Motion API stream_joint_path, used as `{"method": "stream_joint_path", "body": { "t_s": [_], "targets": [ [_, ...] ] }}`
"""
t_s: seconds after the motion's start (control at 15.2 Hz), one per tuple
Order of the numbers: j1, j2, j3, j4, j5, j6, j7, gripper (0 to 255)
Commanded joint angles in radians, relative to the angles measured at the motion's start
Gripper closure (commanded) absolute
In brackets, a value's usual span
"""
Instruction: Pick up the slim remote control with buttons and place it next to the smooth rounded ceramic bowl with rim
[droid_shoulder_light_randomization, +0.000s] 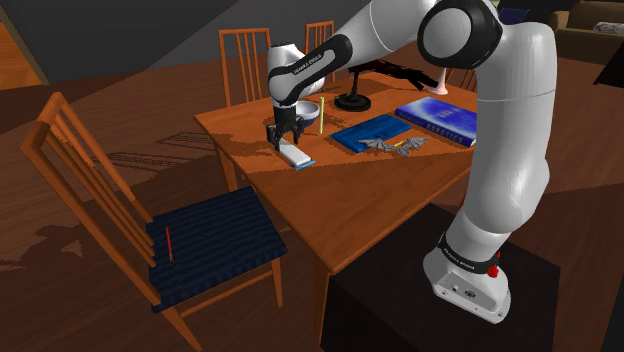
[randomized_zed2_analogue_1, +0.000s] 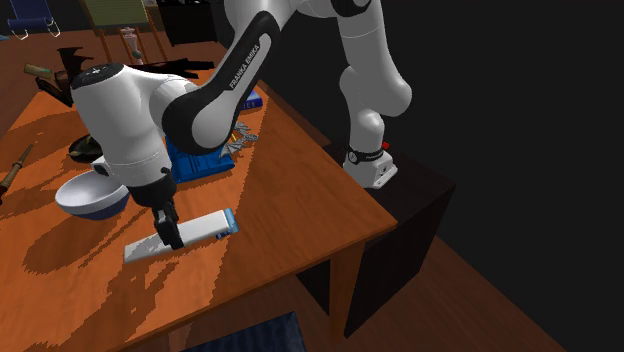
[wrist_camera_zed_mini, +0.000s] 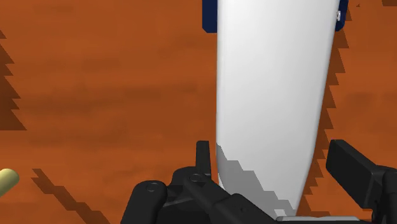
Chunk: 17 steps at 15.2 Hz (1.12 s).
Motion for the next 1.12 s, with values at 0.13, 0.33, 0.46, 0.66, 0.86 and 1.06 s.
{"method": "stream_joint_path", "body": {
  "t_s": [0.13, 0.33, 0.46, 0.66, 0.86, 1.06],
  "targets": [
    [0.0, 0.0, 0.0, 0.0, 0.0, 0.0, 0.0, 0],
    [-0.001, -0.016, 0.002, 0.012, 0.004, -0.028, -0.002, 0],
    [-0.002, -0.044, 0.004, 0.041, 0.01, -0.085, -0.006, 0],
    [-0.003, -0.054, 0.005, 0.054, 0.012, -0.108, -0.008, 0],
    [-0.003, -0.054, 0.005, 0.055, 0.012, -0.108, -0.008, 0],
    [-0.003, -0.054, 0.005, 0.055, 0.012, -0.108, -0.008, 0]
  ]
}}
